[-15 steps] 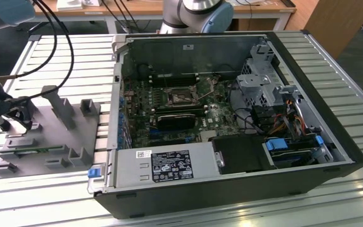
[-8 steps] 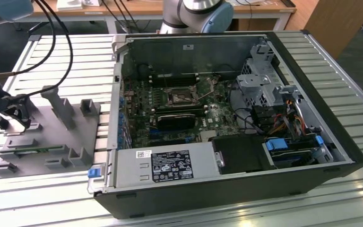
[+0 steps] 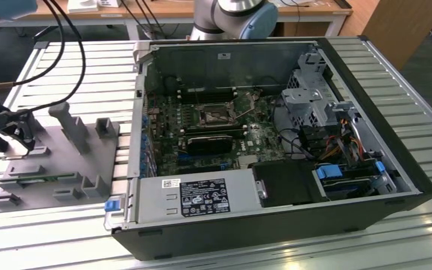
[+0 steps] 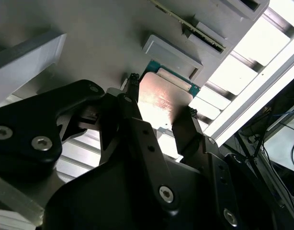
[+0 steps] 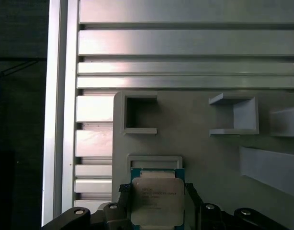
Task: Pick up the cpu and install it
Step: 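Pick up the cpu and move it towards the insertion slot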
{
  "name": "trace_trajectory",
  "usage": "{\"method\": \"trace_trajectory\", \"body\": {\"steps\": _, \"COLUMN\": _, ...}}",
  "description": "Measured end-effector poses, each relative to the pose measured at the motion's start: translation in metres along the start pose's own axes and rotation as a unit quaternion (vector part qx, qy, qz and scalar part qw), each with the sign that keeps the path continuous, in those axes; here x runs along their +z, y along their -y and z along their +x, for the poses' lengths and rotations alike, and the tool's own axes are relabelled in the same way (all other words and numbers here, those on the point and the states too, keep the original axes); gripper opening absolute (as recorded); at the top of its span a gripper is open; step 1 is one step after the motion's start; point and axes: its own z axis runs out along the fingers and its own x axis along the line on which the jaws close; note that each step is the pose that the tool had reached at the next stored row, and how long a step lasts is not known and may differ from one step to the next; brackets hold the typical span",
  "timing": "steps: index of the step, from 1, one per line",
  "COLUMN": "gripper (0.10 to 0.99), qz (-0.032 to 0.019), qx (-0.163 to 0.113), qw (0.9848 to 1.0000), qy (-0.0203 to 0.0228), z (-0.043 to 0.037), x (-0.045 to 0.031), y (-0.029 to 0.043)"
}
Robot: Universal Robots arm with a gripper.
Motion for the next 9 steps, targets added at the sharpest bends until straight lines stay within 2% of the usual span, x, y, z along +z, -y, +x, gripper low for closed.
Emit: {"method": "trace_trajectory", "body": {"steps": 9, "gripper": 0.529, "qz": 0.0, "qx": 0.0, "qw": 1.0, "qy": 0.0, "z": 0.0001, "x": -0.0064, "y": -0.001}}
